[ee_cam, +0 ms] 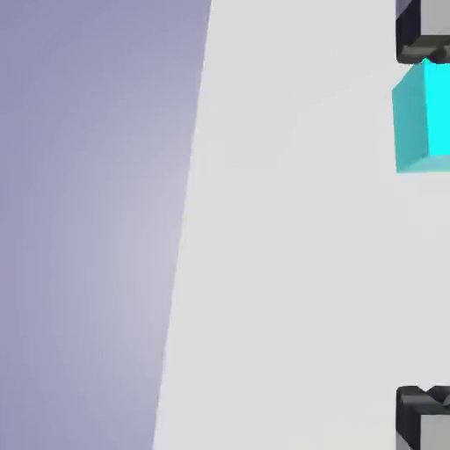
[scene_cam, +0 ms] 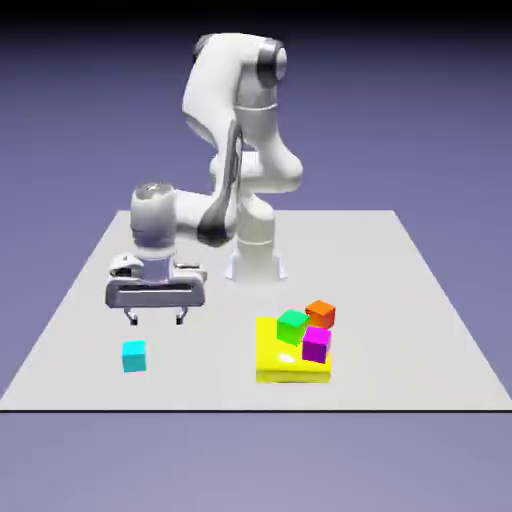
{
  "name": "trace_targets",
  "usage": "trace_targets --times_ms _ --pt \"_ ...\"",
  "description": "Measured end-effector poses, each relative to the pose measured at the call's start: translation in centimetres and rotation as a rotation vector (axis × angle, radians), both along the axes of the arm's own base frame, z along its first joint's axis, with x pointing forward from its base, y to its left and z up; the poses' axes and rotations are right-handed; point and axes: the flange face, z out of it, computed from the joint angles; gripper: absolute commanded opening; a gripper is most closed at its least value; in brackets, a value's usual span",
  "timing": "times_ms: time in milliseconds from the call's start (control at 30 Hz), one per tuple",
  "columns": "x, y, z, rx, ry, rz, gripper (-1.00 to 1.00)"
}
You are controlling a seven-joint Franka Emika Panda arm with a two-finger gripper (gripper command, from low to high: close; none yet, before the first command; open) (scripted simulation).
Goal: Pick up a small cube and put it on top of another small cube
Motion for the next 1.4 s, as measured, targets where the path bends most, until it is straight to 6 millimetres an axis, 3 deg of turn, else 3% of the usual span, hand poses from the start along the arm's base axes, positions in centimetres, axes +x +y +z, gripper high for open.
trace_targets --times_ms 133,167,300,333,400,533,600,700,800,867,1000,1067,1133,1267,1300,1367,1400 --pt "-1.7 -4.1 -3.8 0.016 0.134 0.016 0.00" --pt "-1.7 -4.1 -3.8 0.016 0.134 0.016 0.00" --pt "-2.4 -4.3 -10.0 0.016 0.134 0.016 0.00" --pt "-2.6 -4.3 -10.7 0.016 0.134 0.016 -1.00" --pt "-2.6 -4.3 -10.7 0.016 0.134 0.016 -1.00" --pt "-1.7 -4.1 -4.6 0.017 0.134 0.016 -1.00" --pt "-1.7 -4.1 -3.8 0.017 0.134 0.015 -1.00" --pt "1.0 4.4 -1.4 0.055 0.126 0.088 -1.00" --pt "2.0 12.8 1.2 0.073 0.128 0.165 -1.00" --pt "1.9 19.5 3.0 0.069 0.133 0.246 -1.00" --pt "-0.9 29.1 6.6 0.035 0.139 0.344 -1.00" --pt "-3.0 32.8 8.2 0.003 0.137 0.380 -1.00" --pt "-3.6 33.8 8.6 -0.007 0.136 0.392 -1.00" --pt "-4.1 33.4 2.7 -0.008 0.136 0.392 -1.00" --pt "-4.3 33.3 1.7 -0.008 0.136 0.392 1.00" --pt "-4.3 33.4 1.7 -0.009 0.136 0.393 1.00" --pt "-4.1 33.5 3.1 -0.010 0.136 0.393 1.00"
